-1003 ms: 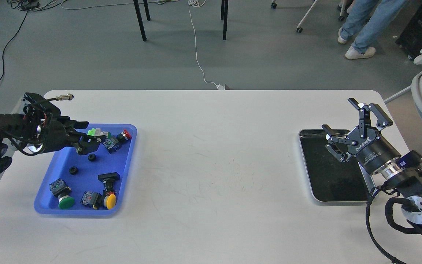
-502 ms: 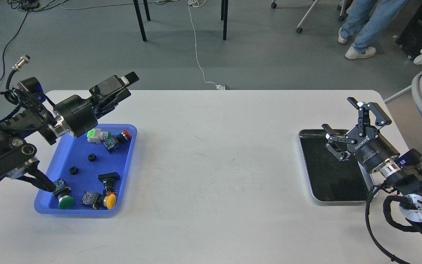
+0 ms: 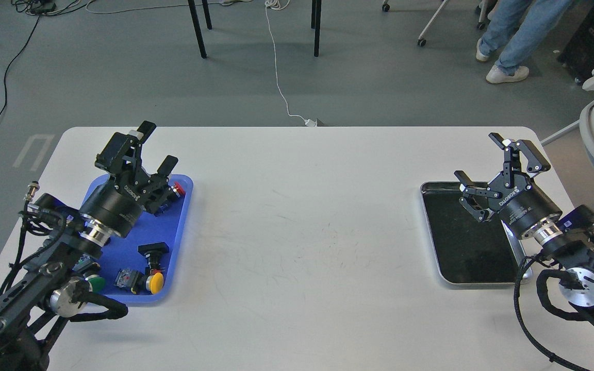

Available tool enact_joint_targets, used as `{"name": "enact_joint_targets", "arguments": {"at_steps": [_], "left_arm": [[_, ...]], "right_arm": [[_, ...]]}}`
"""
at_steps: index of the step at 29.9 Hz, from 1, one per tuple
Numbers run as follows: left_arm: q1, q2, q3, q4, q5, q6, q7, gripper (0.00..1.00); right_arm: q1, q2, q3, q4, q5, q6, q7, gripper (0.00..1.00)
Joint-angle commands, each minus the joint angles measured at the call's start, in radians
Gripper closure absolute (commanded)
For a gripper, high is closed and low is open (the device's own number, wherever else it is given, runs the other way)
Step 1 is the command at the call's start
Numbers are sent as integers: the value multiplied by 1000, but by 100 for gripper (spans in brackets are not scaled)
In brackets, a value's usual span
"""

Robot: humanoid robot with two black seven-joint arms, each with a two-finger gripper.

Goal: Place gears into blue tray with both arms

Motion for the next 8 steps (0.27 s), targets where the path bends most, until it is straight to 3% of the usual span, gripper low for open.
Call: {"name": "enact_joint_targets", "arguments": {"at_steps": [1,8], "left_arm": [[16,-23,-18,12,3,-11,14,2],[30,-25,-24,17,6,-12,14,2]], "right_arm": [[-1,7,-2,1,-1,-1,0,1],[-12,24,-6,11,1,-1,0,1]]}}
